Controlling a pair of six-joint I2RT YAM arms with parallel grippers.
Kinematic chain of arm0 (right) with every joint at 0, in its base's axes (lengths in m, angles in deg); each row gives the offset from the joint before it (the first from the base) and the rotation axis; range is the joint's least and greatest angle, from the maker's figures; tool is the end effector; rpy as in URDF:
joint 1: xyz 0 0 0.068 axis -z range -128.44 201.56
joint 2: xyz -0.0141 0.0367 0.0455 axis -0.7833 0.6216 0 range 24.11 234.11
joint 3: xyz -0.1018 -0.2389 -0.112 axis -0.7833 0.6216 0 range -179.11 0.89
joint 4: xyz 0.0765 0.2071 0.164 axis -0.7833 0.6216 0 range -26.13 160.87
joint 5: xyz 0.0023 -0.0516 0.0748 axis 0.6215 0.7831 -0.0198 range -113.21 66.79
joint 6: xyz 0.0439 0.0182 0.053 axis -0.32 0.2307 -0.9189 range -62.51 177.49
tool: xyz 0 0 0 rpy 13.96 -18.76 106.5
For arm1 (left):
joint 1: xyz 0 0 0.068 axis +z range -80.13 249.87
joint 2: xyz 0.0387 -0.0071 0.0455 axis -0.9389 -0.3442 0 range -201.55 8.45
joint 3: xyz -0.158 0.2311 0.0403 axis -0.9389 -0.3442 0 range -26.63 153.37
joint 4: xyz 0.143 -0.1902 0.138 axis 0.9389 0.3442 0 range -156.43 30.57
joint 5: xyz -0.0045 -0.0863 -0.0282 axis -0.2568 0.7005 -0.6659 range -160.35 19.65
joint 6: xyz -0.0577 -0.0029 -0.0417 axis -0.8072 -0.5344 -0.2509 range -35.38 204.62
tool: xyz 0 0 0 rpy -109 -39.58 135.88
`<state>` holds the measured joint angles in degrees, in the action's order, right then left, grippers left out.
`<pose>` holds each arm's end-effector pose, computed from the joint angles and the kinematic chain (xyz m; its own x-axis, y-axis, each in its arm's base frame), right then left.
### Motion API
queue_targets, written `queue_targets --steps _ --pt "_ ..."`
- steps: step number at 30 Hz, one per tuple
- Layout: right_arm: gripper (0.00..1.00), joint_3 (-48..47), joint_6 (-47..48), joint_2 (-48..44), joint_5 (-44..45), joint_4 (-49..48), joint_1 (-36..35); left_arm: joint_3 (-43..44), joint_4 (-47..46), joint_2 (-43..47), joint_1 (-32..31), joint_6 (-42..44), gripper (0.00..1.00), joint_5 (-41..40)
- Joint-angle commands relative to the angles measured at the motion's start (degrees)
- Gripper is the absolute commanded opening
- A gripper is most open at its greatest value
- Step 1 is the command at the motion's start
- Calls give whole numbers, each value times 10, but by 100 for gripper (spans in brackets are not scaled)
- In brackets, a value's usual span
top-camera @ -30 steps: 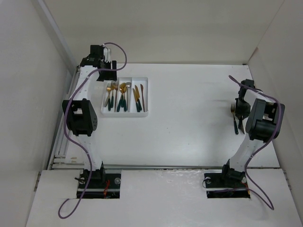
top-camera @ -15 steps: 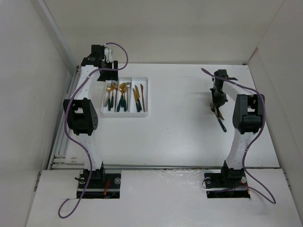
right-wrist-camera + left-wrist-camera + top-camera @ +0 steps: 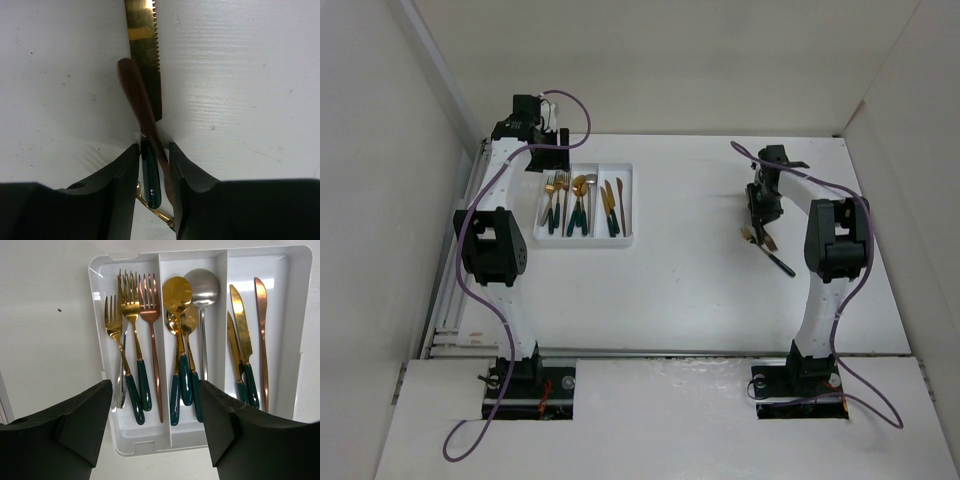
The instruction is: Sort the eating utensils into containers
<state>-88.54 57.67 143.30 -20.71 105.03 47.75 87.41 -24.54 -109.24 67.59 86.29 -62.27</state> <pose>0.4513 0.0276 0.1510 -0.9428 -0.0661 -0.3267 -0.0553 0.9976 -0.0422 0.5019 -0.0282 0.3056 -0.7089 0.0570 -0.7030 0.1583 0.9841 -0.0799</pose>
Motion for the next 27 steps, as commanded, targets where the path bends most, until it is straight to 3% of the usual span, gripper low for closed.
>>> queue_targets --steps 1,7,11,19,27 --pt "36 7 3 -4 -15 8 1 8 4 33 -1 6 67 4" --pt "19 30 9 -30 -33 -24 6 -2 4 45 -1 6 67 4" --pt "0 30 15 -18 -38 -18 6 -2 4 56 -6 11 67 -2" --pt "0 49 15 -45 -33 -12 6 -7 4 62 -18 17 67 -7" --pt "0 73 30 -80 -64 5 6 -2 14 62 -23 48 69 97"
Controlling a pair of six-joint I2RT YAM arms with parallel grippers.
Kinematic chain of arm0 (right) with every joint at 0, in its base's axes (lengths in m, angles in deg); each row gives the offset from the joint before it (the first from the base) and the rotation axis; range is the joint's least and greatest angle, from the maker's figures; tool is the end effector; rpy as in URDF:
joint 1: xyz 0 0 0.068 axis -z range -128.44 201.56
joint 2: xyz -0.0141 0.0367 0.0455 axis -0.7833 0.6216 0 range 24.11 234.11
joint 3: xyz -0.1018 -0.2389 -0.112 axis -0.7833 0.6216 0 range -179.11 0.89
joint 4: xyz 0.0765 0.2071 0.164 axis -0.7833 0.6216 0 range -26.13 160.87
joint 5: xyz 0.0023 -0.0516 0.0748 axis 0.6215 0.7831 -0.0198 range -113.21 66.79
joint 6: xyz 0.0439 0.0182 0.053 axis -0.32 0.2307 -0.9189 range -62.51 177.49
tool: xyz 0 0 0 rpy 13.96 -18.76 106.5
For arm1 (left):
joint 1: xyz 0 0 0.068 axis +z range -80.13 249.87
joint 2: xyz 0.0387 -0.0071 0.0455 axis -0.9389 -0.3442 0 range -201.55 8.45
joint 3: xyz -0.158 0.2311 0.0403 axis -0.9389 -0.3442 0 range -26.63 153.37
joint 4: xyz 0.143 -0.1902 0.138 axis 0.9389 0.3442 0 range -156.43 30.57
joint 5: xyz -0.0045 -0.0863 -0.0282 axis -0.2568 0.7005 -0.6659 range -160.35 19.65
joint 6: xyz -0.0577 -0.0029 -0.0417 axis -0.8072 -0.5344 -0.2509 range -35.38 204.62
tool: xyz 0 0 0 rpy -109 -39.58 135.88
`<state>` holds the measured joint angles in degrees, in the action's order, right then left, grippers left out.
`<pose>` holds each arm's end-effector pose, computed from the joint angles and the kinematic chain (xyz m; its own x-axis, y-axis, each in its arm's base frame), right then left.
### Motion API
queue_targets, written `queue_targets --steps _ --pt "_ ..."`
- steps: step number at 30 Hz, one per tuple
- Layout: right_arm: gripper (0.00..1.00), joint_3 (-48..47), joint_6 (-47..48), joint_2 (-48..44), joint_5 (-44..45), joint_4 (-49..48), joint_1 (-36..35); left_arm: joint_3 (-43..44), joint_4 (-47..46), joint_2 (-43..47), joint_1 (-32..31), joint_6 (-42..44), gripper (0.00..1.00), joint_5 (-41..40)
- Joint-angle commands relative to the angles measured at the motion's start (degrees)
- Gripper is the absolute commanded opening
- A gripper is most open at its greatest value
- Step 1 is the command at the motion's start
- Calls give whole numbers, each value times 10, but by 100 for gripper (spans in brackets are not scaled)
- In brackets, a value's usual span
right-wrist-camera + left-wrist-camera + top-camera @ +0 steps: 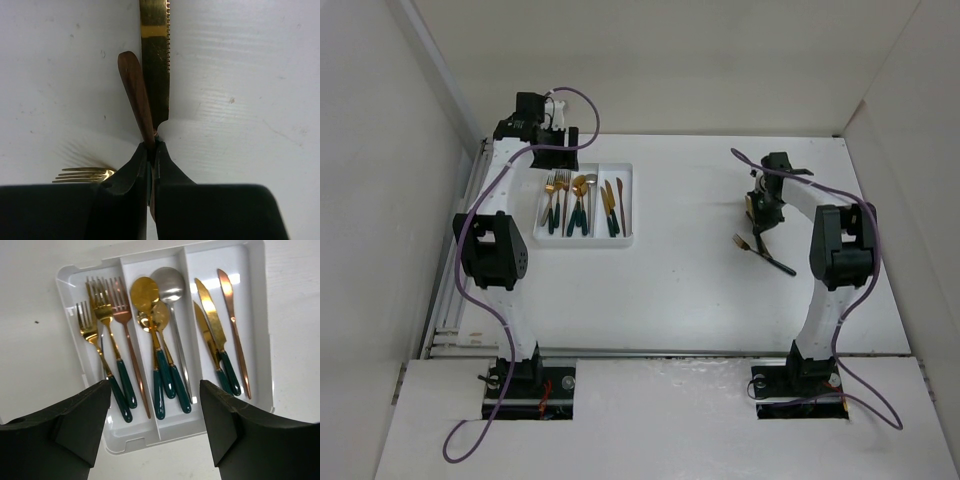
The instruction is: Sort the eating utensils into containers
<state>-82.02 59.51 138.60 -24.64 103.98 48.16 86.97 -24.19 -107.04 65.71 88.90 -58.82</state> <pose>0.4269 0.0269 0.1525 -0.9448 -0.0916 -0.3147 -0.1007 0.9948 0.0127 0.4915 -0.0475 0.3211 -0.6766 0.1224 -0.7261 0.2653 0.9604 -0.0853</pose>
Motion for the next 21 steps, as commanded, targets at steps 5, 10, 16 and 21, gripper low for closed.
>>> queue_targets --steps 5,10,16,21 --pt "3 20 11 -48 -19 0 2 2 11 45 -9 39 70 96" --pt "17 6 5 -19 -24 5 2 2 11 45 -9 39 70 96" --pt "22 16 0 -19 -19 0 8 -3 11 45 -15 39 70 96" --pt "19 22 -11 -40 -9 0 13 -3 11 45 -15 39 70 96"
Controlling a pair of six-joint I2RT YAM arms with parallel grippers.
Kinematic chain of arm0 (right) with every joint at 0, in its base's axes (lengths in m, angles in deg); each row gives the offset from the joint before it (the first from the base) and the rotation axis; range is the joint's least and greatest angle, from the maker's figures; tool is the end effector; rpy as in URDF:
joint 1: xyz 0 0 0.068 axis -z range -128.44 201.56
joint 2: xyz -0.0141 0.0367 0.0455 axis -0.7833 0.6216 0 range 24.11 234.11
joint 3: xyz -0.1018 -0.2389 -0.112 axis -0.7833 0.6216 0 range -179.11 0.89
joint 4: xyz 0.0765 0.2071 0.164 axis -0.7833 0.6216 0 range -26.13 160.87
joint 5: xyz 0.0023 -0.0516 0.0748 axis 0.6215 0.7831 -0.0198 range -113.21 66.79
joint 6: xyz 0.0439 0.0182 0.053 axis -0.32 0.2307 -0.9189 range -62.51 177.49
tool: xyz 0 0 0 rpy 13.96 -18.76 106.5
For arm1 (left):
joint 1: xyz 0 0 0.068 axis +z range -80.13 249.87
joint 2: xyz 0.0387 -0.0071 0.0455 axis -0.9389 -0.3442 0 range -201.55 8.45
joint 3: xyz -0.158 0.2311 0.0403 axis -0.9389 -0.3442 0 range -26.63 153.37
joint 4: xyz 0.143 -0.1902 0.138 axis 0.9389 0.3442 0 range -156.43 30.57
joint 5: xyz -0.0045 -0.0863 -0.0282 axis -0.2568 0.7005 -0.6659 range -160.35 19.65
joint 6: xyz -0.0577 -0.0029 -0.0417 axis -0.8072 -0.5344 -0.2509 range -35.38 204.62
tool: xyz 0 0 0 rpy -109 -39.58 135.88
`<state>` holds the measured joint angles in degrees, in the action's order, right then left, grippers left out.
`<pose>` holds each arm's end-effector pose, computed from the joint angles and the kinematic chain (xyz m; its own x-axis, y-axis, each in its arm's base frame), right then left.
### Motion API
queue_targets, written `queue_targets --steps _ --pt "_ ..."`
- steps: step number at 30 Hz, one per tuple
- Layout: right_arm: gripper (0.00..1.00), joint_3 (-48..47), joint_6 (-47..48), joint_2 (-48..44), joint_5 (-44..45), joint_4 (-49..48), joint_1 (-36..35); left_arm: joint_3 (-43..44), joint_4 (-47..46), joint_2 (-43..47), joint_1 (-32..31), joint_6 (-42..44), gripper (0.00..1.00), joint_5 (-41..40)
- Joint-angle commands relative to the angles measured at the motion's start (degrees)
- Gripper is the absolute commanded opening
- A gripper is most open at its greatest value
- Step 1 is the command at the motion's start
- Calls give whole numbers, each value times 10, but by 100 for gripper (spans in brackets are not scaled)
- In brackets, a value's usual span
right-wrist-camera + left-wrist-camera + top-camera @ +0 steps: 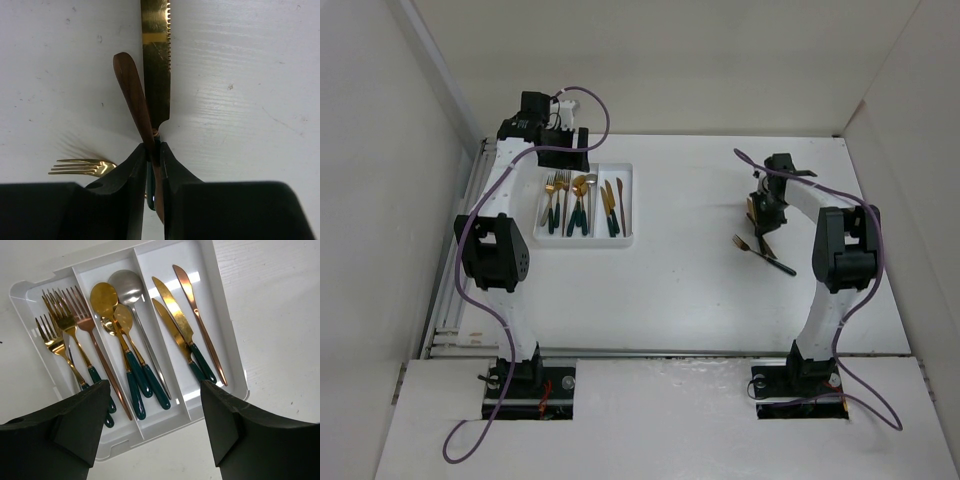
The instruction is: Sort the eating utensils into containers
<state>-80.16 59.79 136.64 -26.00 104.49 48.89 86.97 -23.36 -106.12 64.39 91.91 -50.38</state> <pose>0.4178 0.0224 0.1564 -0.9473 -0.0845 -0.3089 -0.0998 0.9944 0.0340 0.4831 -0.0665 0.3289 -0.6440 0.1815 -0.7432 0.4191 0.8964 -0.1443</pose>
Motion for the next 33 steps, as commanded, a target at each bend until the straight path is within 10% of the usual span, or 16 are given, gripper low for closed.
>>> queue_targets --steps 1,6,15,28,33 --pt "18 4 -14 -21 11 -5 6 -3 3 36 -1 9 70 11" --pt "33 18 -20 -35 6 0 6 -8 3 36 -1 9 70 11" --pt "31 31 -35 -41 23 0 11 -14 3 36 -1 9 70 11" --pt "8 56 -52 -78 40 10 11 -19 -3 36 -1 9 70 17" --pt "24 56 -52 -65 18 10 11 -19 -3 30 -1 9 70 23"
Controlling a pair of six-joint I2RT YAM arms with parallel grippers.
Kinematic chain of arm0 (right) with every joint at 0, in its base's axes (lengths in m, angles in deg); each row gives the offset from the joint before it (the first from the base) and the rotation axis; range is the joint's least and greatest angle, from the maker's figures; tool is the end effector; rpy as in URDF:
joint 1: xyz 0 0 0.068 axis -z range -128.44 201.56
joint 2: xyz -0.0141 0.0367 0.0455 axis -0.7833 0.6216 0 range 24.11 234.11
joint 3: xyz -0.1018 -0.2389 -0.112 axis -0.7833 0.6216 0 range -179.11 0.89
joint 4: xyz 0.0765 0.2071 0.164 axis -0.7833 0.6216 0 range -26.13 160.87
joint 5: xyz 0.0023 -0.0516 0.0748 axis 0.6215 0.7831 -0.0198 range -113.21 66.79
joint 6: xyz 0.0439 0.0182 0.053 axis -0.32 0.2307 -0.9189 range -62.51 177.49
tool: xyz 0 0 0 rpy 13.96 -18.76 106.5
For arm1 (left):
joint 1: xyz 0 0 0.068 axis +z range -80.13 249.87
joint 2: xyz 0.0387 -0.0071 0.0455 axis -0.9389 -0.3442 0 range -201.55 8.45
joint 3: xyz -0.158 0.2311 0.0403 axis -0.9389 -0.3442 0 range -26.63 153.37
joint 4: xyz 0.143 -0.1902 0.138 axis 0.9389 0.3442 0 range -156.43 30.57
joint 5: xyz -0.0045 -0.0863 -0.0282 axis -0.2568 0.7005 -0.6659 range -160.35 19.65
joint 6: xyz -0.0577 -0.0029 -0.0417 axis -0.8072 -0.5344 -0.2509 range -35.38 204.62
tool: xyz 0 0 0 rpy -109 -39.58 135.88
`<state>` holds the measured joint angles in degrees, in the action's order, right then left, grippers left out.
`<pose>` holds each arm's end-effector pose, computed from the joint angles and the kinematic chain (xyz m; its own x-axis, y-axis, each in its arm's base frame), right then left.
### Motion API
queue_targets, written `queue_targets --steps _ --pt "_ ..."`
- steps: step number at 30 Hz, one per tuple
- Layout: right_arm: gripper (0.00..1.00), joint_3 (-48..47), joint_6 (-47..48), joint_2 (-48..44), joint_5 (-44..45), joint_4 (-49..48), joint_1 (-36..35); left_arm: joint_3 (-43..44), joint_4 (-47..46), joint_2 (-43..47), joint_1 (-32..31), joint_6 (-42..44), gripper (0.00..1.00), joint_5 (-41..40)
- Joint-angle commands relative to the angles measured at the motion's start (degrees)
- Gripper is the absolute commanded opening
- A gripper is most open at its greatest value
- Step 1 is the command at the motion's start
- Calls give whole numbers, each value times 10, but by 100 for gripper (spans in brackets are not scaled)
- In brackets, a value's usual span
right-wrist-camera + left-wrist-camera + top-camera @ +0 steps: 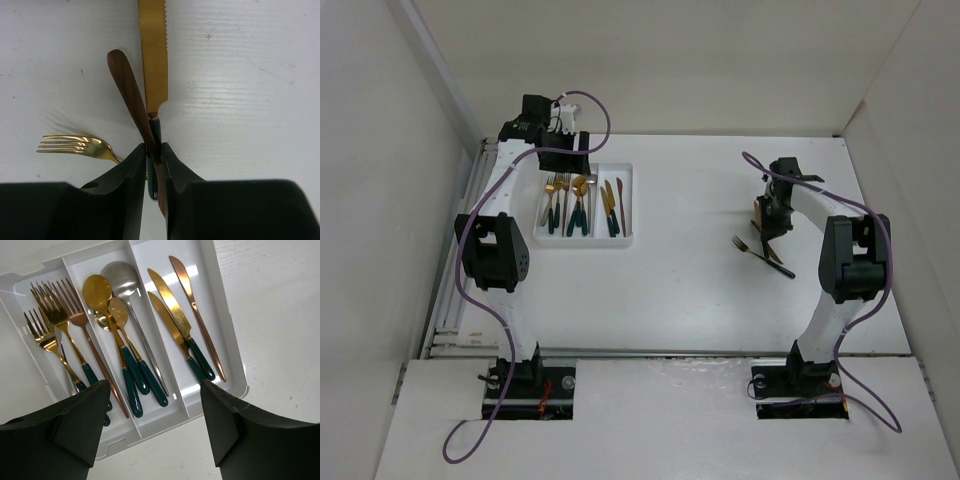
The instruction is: Sort the eating utensils into containers
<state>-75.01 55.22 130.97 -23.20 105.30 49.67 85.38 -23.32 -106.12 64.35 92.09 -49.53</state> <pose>0.3928 0.0130 0.1676 -0.9532 0.0080 -0.3022 0.0046 0.9999 0.0119 0.4816 -0.0675 0.3193 -0.6622 0.1860 -0.7259 0.4267 0.8899 -0.1613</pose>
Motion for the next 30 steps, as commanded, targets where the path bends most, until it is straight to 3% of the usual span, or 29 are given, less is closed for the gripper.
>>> queue_targets --steps 1,7,14,17,22,30 --pt "24 4 -12 -1 -10 2 3 -3 -3 30 -1 7 70 14" --pt "29 -1 -12 11 -15 -3 3 -8 -3 30 -1 7 70 14" --pt "7 16 -12 -9 -7 -14 3 -8 -3 30 -1 7 70 14" --pt "3 22 -12 -9 -2 -20 3 -13 -3 30 -1 7 70 14" --pt "19 16 -12 5 3 0 3 -14 -3 30 -1 7 70 19" --pt "24 29 -12 -6 42 -6 3 -14 -3 30 -1 7 70 25"
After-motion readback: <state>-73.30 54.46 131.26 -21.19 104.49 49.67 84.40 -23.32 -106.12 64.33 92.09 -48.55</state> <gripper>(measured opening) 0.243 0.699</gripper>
